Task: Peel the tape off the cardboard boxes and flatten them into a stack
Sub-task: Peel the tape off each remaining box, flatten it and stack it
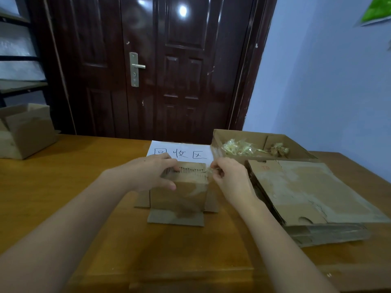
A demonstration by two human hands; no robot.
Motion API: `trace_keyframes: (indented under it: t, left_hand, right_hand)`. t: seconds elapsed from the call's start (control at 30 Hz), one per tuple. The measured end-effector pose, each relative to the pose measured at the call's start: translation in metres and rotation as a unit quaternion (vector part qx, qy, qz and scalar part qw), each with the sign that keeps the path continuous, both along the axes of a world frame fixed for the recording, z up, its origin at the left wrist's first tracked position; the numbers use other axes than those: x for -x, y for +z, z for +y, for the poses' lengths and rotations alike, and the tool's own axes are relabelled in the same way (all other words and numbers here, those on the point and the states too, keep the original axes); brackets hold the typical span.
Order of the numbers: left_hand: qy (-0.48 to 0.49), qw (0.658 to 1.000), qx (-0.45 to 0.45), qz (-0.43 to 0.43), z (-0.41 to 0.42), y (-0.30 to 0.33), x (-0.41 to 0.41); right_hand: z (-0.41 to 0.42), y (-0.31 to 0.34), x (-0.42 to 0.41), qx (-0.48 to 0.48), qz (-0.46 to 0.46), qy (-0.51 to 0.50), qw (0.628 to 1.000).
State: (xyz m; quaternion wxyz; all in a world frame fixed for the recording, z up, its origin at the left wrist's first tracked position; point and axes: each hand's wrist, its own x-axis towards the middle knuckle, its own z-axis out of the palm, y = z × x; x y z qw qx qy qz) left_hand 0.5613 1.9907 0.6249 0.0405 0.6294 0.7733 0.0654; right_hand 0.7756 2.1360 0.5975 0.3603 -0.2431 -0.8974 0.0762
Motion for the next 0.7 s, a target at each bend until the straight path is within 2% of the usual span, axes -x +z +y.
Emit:
trace_keyframes:
  t: [0.07, 0.17, 0.27, 0.37, 0.47, 0.6, 0.7]
  left_hand:
    - [0.016, 0.999, -0.002, 0.032, -0.005, 0.003, 0.003]
    - [0.046, 0.993, -0.025, 0.105, -0.009, -0.001, 0.002]
    - [0.040, 0.981, -0.099, 0.160, -0.015, -0.018, -0.004]
    - [0.033, 0.978, -0.162, 0.125, -0.020, -0.040, -0.015]
    - [0.076, 0.975, -0.200, 0.067, -0.019, -0.054, -0.029]
    - [0.116, 0.963, -0.232, 0.073, -0.013, -0.063, -0.043]
    - [0.122, 0.961, -0.227, 0.097, -0.008, -0.064, -0.046]
  right_hand:
    - [-0.006, -0.006, 0.002, -0.018, 0.026, 0.040, 0.999]
    - [-0.014, -0.015, 0.006, 0.030, 0.044, 0.102, 0.993]
    - [-0.021, -0.023, 0.011, 0.070, 0.071, 0.138, 0.985]
    - [-0.028, -0.026, 0.014, 0.093, 0.074, 0.145, 0.982]
    - [-0.033, -0.025, 0.016, 0.118, 0.072, 0.148, 0.979]
    - [-0.038, -0.024, 0.018, 0.175, 0.096, 0.127, 0.972]
    - [-0.037, -0.025, 0.021, 0.258, 0.125, 0.092, 0.954]
